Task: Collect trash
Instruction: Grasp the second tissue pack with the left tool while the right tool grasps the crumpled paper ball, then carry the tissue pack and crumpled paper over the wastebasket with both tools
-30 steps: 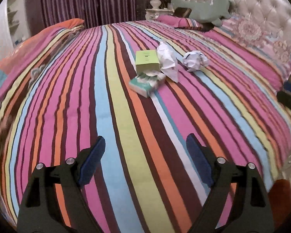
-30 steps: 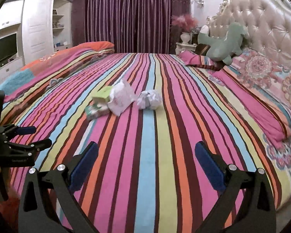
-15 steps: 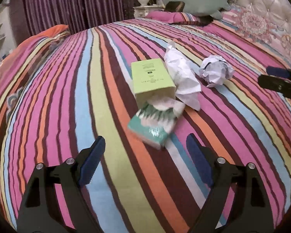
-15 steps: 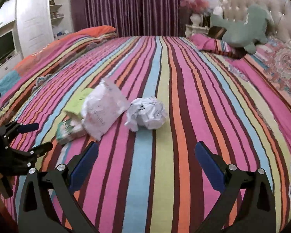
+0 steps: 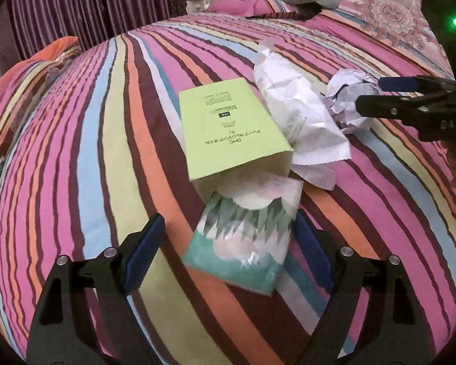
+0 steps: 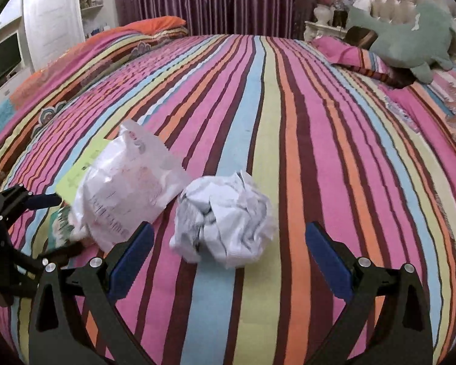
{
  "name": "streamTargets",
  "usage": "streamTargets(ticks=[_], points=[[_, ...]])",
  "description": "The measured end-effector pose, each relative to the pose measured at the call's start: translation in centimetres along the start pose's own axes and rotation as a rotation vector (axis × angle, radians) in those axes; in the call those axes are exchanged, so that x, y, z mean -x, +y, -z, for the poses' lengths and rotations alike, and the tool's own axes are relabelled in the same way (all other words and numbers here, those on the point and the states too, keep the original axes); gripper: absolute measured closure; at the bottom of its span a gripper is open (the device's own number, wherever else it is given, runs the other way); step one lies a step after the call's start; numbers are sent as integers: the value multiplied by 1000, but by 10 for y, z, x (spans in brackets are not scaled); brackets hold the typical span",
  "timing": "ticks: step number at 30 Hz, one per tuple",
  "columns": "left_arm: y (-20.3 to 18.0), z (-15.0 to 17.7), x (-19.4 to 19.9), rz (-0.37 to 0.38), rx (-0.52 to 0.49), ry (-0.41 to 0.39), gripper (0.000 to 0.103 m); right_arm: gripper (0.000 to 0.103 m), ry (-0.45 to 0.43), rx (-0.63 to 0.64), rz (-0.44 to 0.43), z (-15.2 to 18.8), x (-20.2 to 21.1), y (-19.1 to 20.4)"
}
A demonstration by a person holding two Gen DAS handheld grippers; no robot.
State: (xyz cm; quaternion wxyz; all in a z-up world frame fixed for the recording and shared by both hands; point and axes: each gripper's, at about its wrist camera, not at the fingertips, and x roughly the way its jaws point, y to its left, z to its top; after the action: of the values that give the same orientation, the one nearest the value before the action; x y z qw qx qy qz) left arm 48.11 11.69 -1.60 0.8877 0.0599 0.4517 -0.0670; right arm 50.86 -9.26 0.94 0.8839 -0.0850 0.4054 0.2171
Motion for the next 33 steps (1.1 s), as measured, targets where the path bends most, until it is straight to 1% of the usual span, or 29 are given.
streamTargets(ticks=[2,5,6,7,8,9,10,11,12,13,14,15,17,20,23,27,28,29,31,33], points=[[1,-1,-5,12,23,13,20,8,17,-2,15,-4,-9,2],[3,0,-7,24,66,10,20,8,44,-19,40,-6,-19,4],[3,1,-6,23,81,7,20,9,55,-25,42,-7,-22,4],[4,1,-7,22,90,8,22,9,80,-46,28,-5,-27,3],[4,1,-7,21,99,7,22,10,85,-51,19,-6,-29,3],[5,2,-6,14,114,7,25,15,92,-59,7,-6,-31,1],[6,3,-6,10,126,8,29,17,99,-72,-13,-5,-32,1],[8,3,-6,9,138,8,31,22,102,-83,-30,-3,-32,0],[11,2,-5,8,156,9,35,27,102,-88,-35,-2,-31,-1],[13,2,-4,3,172,11,42,29,101,-91,-40,-1,-31,-1],[16,2,-3,-5,187,14,46,36,101,-97,-61,0,-28,0],[18,3,-2,-3,196,16,49,46,102,-100,-72,1,-28,1],[21,6,2,21,218,20,50,52,106,-101,-60,4,-21,2],[18,13,9,24,229,27,50,53,101,-93,-58,11,-9,5],[15,27,19,33,259,26,50,53,91,-115,-73,22,9,4],[2,55,41,36,281,16,50,53,75,-116,-75,42,34,10],[-1,59,45,36,285,14,50,53,76,-114,-75,41,33,9],[-4,65,51,38,293,11,50,54,67,-109,-77,50,44,12],[-10,81,65,51,318,0,50,53,58,-112,-80,57,53,15],[-17,96,77,53,334,-7,50,54,39,-132,-98,73,71,16]])
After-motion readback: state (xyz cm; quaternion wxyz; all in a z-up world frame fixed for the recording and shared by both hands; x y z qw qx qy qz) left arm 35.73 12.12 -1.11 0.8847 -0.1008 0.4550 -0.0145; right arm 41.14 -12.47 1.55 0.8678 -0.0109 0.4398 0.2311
